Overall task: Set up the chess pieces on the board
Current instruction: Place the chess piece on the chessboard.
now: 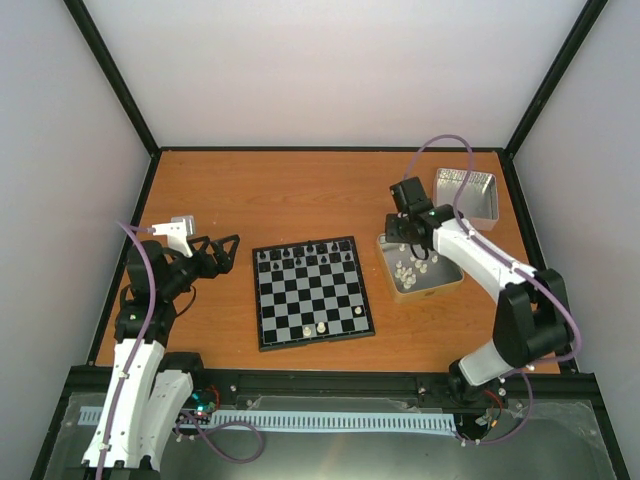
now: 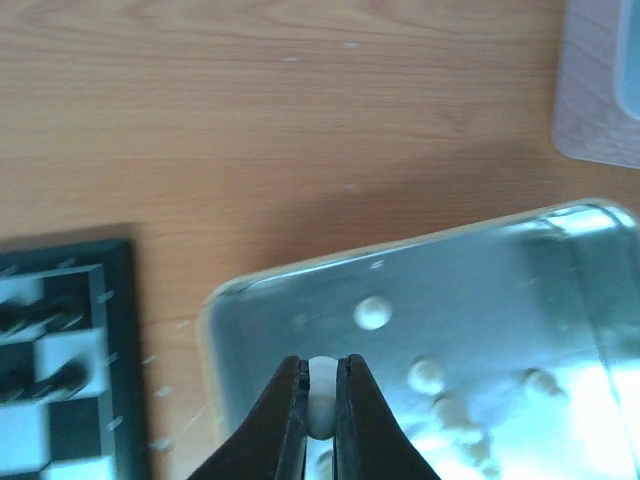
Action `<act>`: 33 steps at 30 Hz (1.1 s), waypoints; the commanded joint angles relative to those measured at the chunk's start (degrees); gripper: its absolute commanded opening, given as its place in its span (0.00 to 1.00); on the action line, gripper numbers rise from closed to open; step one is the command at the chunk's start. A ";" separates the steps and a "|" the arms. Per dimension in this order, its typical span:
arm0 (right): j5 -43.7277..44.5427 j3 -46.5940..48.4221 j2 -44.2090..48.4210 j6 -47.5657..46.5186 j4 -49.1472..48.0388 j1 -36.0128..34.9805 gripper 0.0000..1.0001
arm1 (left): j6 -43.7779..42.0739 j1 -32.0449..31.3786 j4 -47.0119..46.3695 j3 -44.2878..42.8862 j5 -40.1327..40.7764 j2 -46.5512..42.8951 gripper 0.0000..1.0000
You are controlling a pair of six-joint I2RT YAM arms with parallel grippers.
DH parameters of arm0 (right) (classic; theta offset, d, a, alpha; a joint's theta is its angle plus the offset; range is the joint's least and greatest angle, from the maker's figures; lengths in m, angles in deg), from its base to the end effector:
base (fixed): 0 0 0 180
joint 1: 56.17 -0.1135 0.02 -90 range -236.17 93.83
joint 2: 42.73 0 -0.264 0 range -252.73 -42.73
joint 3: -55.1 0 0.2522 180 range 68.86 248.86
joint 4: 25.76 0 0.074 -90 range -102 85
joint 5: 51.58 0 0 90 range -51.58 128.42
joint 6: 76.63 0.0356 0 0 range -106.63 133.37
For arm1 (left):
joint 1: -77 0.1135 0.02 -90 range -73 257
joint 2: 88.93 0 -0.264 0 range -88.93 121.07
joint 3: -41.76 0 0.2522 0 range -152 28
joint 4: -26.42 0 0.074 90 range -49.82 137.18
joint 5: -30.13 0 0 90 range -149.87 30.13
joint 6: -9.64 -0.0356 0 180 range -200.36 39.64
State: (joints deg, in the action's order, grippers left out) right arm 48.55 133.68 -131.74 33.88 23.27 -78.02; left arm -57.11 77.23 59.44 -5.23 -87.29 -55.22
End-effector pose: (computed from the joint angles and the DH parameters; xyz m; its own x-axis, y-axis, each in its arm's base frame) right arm 0.2983 0.1129 0.2379 -0.8480 0.0316 -0.5290 0.0146 0.9992 0.0362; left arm 0.1453 -0.0158 0.2823 -0.4800 -0.3523 -0.8034 0.2616 0.8166 -0.5145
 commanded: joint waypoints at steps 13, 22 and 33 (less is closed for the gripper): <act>-4.88 -4.26 3.63 11.90 8.43 -27.68 0.04 | -0.21 -0.23 -0.98 -0.56 -0.59 -0.67 1.00; -4.15 -4.83 -2.19 13.37 8.97 -35.69 0.04 | -0.22 -0.23 -0.96 -0.57 -0.58 -0.74 1.00; -4.94 -6.95 -4.98 13.06 6.92 -36.69 0.04 | -0.28 -0.23 -0.90 -0.60 -0.62 -0.73 1.00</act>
State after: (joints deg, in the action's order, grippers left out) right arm 43.70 127.67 -136.42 46.04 30.89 -114.04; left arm -57.13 77.26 59.44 -5.23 -87.40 -55.46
